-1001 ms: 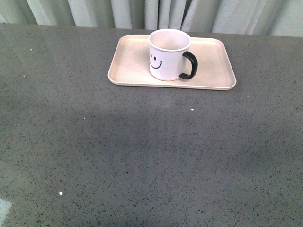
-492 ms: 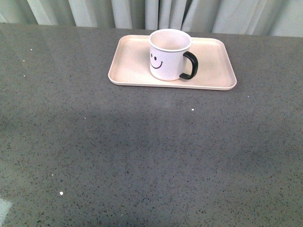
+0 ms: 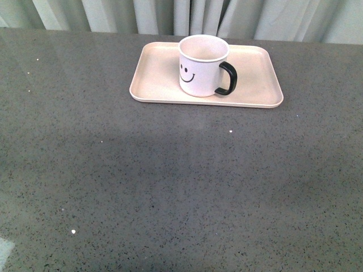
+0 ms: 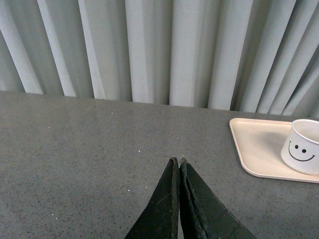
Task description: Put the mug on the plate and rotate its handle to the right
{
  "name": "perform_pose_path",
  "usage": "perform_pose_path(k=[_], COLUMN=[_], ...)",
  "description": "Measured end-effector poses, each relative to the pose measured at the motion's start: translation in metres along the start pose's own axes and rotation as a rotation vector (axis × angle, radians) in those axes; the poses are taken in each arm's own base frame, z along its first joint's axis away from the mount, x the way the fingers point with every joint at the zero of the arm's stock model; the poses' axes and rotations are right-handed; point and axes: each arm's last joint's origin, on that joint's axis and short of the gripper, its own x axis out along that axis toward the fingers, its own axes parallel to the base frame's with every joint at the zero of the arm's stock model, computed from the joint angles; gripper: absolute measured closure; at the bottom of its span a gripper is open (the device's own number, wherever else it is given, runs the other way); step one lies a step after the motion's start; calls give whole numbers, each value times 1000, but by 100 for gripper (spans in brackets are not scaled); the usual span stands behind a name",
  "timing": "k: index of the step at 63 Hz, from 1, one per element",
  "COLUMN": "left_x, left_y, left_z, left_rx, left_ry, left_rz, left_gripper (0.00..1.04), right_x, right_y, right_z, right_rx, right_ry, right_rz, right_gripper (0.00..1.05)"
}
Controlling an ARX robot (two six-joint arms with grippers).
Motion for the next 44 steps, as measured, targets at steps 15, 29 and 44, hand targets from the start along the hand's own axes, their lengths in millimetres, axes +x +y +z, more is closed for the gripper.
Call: perform_pose_path(k=[15,29,44], left_x=[-7,-14,-18], left_y=[0,0,0], left_z=[1,1,1], left_rx=[0,0,0], left_ry=[-4,-4,-5], left_rz=[0,0,0], left_gripper=[103,103,103], right_x=[0,0,0], right_y=[0,0,0], right_z=[0,0,0], right_rx=[0,0,0], right_ry=[0,0,0], right_rz=[0,0,0], right_gripper=[9,9,9])
